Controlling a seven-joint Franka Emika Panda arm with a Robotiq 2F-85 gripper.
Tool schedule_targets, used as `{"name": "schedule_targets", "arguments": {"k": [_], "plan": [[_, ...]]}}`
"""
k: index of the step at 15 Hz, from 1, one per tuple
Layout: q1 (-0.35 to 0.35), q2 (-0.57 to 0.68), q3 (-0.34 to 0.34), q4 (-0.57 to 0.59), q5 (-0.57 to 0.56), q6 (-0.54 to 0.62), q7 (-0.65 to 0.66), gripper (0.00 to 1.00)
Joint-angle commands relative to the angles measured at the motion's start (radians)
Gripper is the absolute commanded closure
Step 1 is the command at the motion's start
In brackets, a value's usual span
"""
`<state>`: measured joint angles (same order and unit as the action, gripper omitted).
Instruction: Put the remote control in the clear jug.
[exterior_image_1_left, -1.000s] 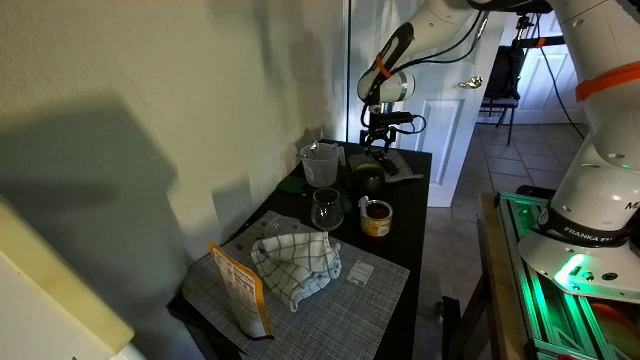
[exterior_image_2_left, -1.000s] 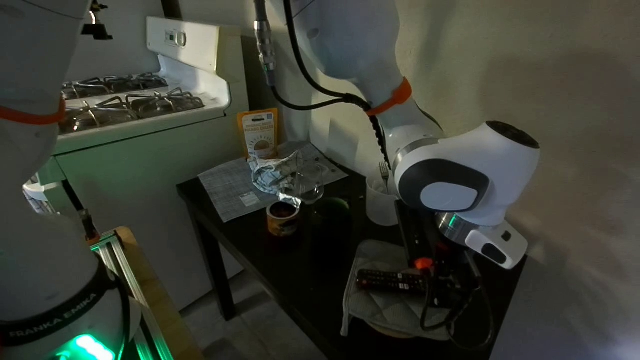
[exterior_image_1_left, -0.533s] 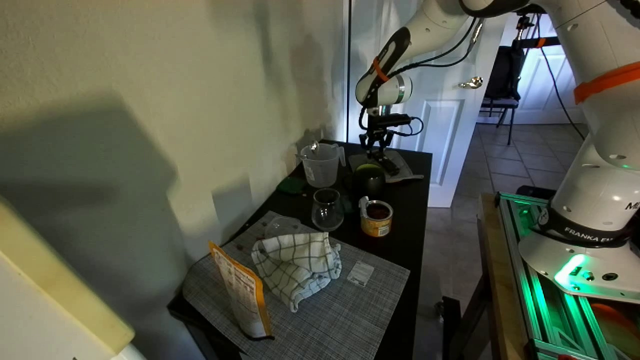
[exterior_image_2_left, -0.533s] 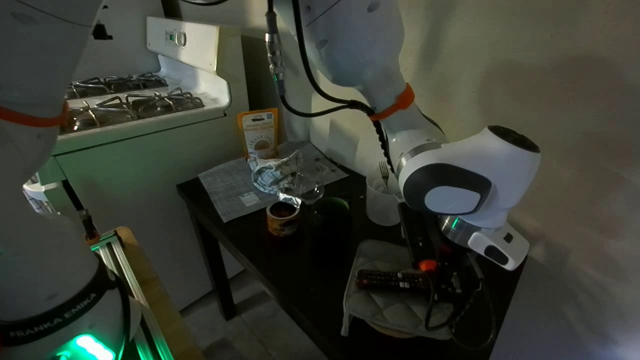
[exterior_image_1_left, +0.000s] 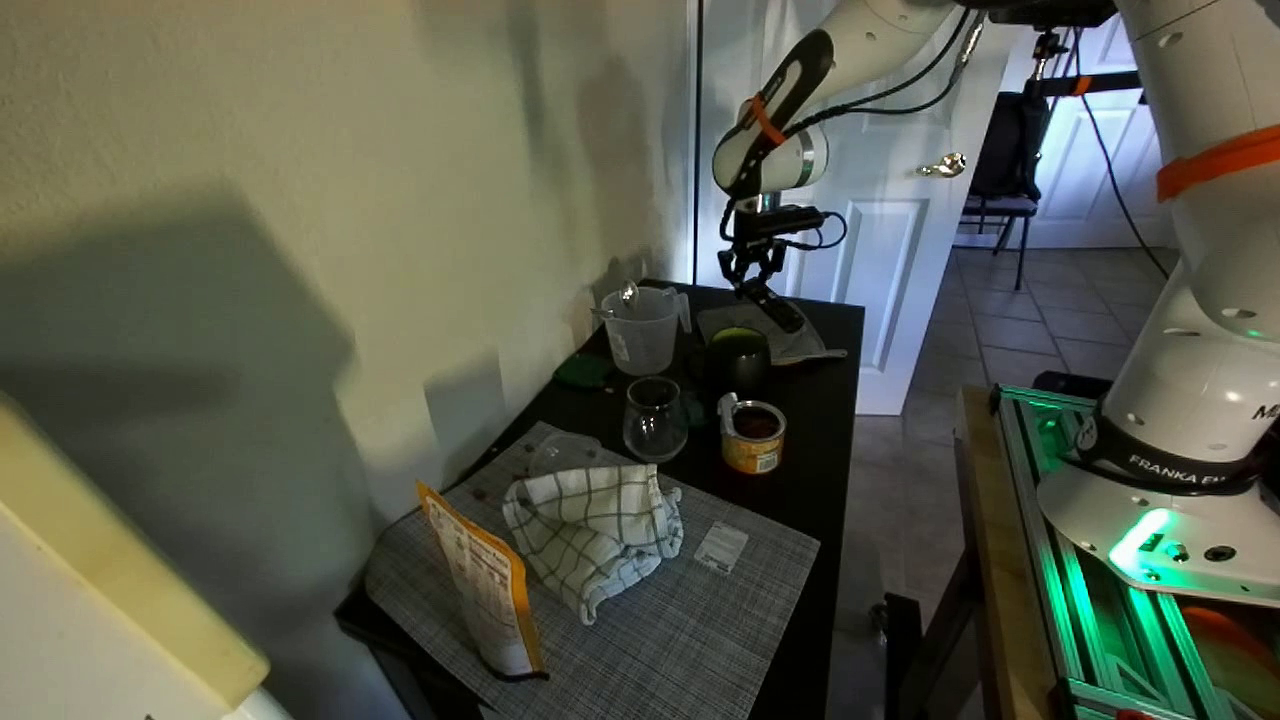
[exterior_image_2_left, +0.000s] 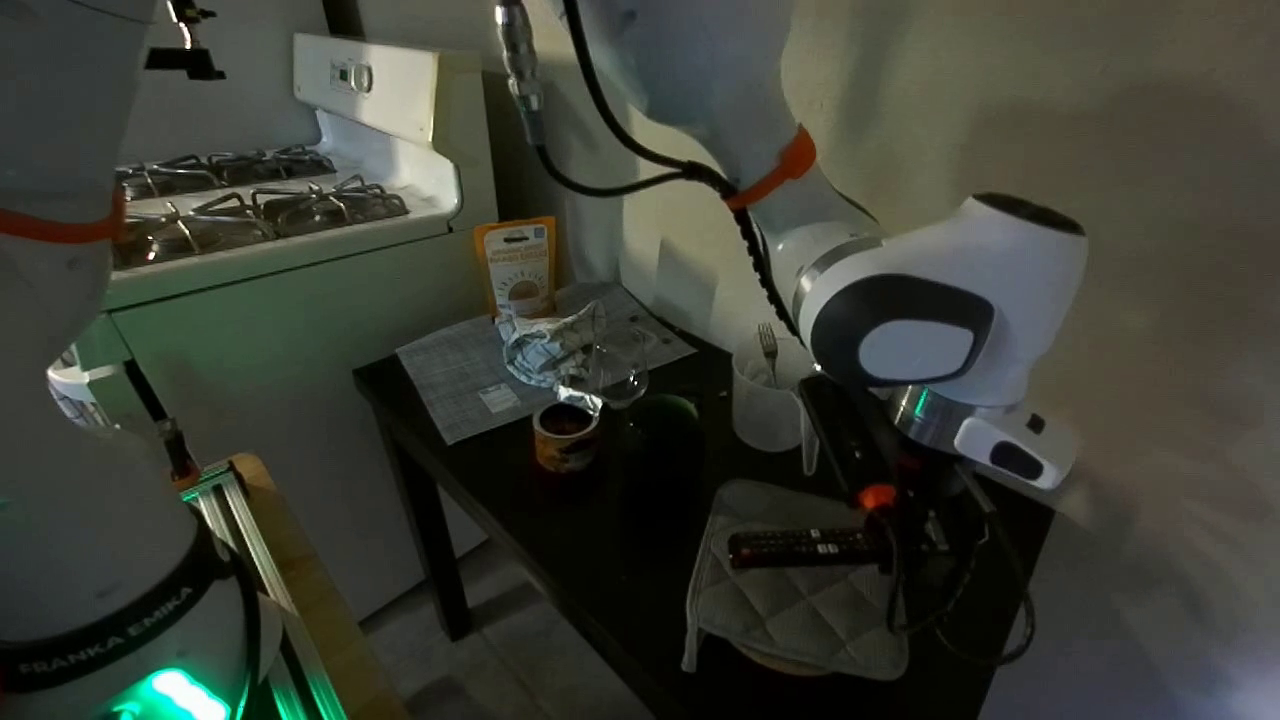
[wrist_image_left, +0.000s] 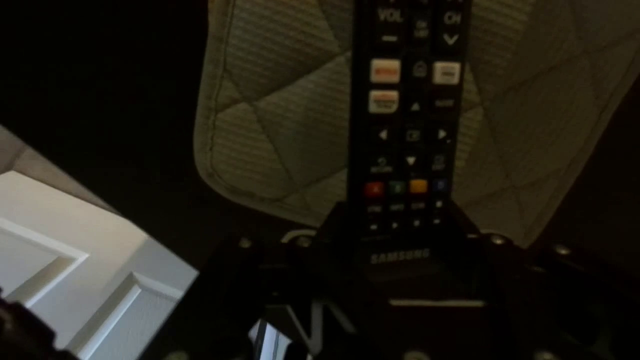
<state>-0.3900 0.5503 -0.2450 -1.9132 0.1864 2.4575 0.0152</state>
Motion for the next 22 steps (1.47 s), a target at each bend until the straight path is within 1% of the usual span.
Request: {"name": "schedule_targets", "arguments": {"k": [1,3,5,7,9,10,12,15,17,18,20,21,22], "plan": [[0.004,-0.147,0.003,-0.095,-0.015,0.061,-0.041,0.78],[0.004,-0.205,0.014,-0.111,0.004,0.1,-0.057,0.78],[0.016,-0.248,0.023,-0.124,0.02,0.183,-0.052,0.78],[0.034,-0.277,0.036,-0.139,0.032,0.305,-0.036,0.78],[0.073,-0.31,0.036,-0.181,0.017,0.453,0.007,0.78],[0.094,-0.309,0.032,-0.192,-0.001,0.513,0.028,0.78],[0.132,-0.331,0.015,-0.249,-0.027,0.612,0.061,0.78],[0.229,-0.356,-0.05,-0.34,-0.08,0.731,0.114,0.78],[0.329,-0.366,-0.146,-0.393,-0.116,0.807,0.143,0.78],[0.371,-0.368,-0.185,-0.41,-0.111,0.84,0.137,0.78],[0.469,-0.381,-0.286,-0.437,-0.077,0.887,0.106,0.78],[0.514,-0.379,-0.325,-0.441,-0.058,0.915,0.091,0.78],[0.548,-0.375,-0.343,-0.443,-0.043,0.936,0.081,0.78]]}}
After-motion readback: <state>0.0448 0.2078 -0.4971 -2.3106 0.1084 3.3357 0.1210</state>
